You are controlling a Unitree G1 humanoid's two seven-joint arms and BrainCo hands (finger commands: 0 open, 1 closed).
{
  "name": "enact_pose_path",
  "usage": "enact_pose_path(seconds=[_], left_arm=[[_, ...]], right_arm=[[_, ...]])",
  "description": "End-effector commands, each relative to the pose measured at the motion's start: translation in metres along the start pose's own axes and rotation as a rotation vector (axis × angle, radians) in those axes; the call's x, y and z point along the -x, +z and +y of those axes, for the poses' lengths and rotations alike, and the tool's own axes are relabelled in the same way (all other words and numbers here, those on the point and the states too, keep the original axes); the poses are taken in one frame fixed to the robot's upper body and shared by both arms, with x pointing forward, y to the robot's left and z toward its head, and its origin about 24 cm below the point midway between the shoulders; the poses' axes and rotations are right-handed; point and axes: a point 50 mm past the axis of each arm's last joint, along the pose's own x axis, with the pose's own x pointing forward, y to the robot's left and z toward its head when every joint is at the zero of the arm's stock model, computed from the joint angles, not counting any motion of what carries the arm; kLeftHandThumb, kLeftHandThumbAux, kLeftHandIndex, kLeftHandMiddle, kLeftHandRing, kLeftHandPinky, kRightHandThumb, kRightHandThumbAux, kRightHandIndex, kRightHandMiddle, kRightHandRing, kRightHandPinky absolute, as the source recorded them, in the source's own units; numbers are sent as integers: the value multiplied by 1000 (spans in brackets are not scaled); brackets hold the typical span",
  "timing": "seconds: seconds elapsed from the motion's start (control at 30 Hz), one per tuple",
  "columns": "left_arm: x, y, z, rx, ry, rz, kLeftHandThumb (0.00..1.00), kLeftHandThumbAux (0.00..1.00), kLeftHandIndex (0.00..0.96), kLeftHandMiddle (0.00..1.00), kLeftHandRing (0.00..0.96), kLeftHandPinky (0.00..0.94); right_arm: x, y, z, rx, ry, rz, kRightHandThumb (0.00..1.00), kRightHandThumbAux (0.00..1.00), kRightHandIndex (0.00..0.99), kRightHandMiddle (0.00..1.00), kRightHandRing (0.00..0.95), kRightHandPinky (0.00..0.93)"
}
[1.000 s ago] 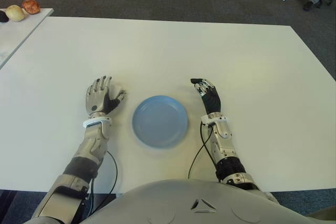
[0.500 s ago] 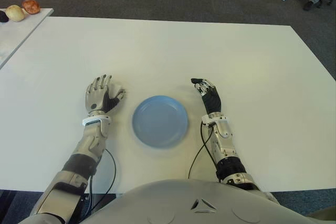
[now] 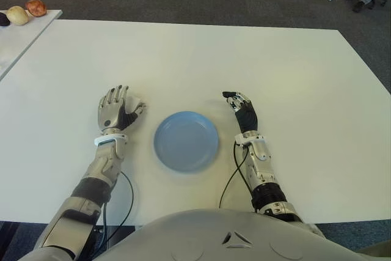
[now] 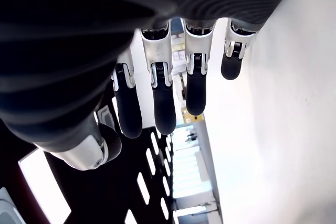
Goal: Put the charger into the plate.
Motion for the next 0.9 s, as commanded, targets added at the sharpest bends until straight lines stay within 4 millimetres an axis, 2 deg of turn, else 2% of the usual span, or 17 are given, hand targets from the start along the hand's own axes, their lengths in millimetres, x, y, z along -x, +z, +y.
enact_pose_path(seconds=[0.03,0.13,0.17,0.23,0.3,0.33,0.4,0.5,0.67,0.7,0.77,0.9], left_arm=[[11,-10,-12,10,-49,41,132,361,0,0,0,30],[12,-11,-15,47,-50,51,200,379,0,0,9,103],[12,-11,-15,61,-49,55,284,382,3,36,70,176],[12,-12,-16,91,-38,62,366,385,12,82,138,252],[13,-12,-17,107,-27,64,472,403,100,234,287,357],[13,-11,-17,117,-17,67,487,405,113,255,308,371],[12,-10,-17,136,1,84,585,434,223,399,433,439],[11,-10,-17,145,11,102,664,458,302,515,535,506],[9,-6,-14,128,20,169,746,484,392,648,660,612],[8,-5,-13,124,20,176,741,557,406,675,686,633],[8,-3,-12,117,15,198,736,620,418,702,711,657],[7,-1,-9,110,1,226,739,673,435,755,760,739]], right_arm=[[27,-36,-4,-57,-65,186,0,630,376,334,223,92],[27,-36,-4,-58,-68,191,0,630,376,334,223,89],[27,-36,-4,-58,-69,192,0,628,373,330,219,87],[27,-36,-4,-58,-71,195,0,626,369,327,215,87],[27,-36,-4,-57,-72,195,0,626,366,327,218,104],[28,-36,-5,-57,-72,194,0,626,366,327,218,106],[28,-36,-5,-57,-73,193,0,626,366,331,225,112],[27,-36,-5,-57,-74,192,0,626,366,335,230,114],[28,-35,-4,-60,-76,186,0,623,367,340,238,113],[28,-35,-4,-61,-76,185,0,622,368,342,241,119],[28,-35,-3,-62,-76,183,0,620,370,345,244,121],[28,-35,-3,-66,-78,180,0,616,372,347,246,116]])
